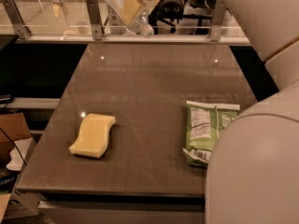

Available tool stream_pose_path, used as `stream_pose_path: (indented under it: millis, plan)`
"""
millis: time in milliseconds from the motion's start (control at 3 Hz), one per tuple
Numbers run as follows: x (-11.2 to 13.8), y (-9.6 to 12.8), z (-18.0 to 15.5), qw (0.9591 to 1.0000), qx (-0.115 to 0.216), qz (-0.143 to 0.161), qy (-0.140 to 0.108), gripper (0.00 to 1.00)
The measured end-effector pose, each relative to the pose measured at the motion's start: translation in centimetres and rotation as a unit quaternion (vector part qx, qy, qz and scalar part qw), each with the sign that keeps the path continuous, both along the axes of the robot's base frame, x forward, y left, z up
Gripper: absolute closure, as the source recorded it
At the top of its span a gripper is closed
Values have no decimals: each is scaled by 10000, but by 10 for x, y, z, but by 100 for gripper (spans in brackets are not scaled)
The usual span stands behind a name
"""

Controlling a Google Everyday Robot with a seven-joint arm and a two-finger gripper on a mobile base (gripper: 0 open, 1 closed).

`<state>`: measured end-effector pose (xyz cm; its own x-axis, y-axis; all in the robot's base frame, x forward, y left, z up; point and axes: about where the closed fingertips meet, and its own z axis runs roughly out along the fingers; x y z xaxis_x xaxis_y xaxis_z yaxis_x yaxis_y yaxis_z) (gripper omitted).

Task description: Pick blue plastic bottle

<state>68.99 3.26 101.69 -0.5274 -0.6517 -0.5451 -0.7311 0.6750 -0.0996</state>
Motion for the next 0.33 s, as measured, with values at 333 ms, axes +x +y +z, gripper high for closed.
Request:
stream_pose_path:
  millis: [333]
  plan:
    - [0,1,0,10000,0,21,-9,100]
